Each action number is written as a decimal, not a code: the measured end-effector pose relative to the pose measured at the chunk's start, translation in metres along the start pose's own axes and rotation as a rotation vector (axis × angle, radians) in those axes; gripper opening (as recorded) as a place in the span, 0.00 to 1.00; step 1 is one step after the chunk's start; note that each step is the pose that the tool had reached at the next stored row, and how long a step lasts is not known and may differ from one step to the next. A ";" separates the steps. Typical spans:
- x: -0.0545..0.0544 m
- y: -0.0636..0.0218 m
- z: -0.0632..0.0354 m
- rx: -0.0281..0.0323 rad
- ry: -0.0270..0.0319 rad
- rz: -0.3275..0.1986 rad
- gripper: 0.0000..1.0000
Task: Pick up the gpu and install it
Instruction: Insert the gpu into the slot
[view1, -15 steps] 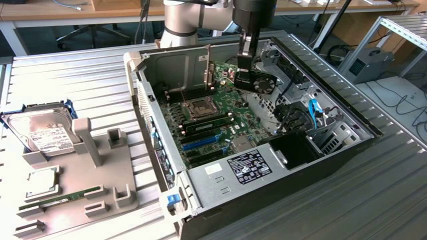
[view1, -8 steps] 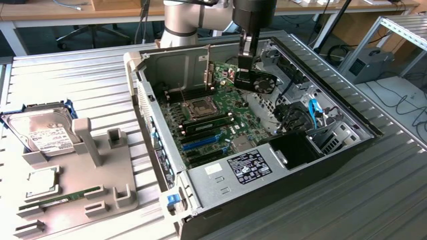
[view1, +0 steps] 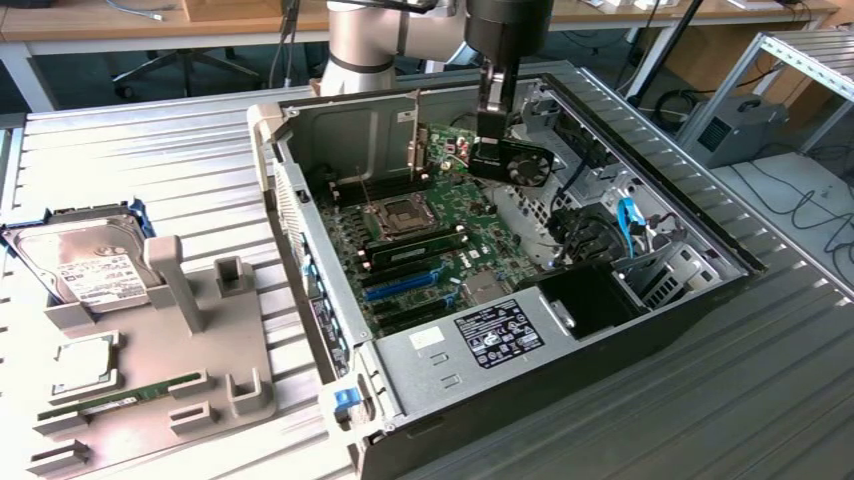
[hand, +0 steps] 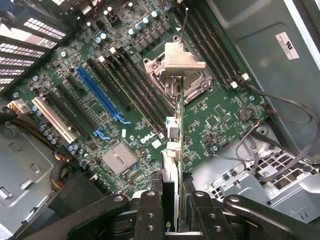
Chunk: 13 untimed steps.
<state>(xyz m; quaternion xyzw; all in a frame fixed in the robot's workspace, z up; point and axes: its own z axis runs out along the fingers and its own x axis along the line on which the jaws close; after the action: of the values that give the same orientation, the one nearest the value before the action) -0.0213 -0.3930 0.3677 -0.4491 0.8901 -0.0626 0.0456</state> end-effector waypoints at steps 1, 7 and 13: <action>0.000 0.0000 0.0000 0.0001 -0.0003 -0.002 0.26; 0.000 0.0000 0.0000 0.0002 -0.0018 -0.018 0.26; 0.000 0.0000 0.0000 0.0004 -0.0031 -0.031 0.26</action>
<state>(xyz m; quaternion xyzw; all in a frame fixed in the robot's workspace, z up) -0.0213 -0.3930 0.3677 -0.4629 0.8830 -0.0628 0.0461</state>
